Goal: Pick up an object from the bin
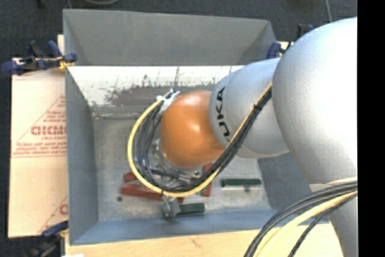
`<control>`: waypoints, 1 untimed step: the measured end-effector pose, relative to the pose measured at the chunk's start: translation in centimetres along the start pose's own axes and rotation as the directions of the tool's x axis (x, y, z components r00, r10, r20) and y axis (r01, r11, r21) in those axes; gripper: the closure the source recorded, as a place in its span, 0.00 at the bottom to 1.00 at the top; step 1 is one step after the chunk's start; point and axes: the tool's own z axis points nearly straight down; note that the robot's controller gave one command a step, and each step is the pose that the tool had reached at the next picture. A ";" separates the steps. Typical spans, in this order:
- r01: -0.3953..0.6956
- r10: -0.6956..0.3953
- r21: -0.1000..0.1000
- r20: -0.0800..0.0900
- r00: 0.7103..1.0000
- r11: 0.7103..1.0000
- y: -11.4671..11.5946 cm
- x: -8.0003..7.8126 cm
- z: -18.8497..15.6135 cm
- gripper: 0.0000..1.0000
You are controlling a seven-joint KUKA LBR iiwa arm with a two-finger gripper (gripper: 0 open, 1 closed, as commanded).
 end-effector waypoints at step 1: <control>-0.005 0.005 0.000 0.004 1.000 1.000 0.0 -0.2 -0.3 1.00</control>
Offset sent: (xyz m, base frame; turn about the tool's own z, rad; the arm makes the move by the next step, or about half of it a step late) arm 0.0000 0.0000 0.0000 0.0000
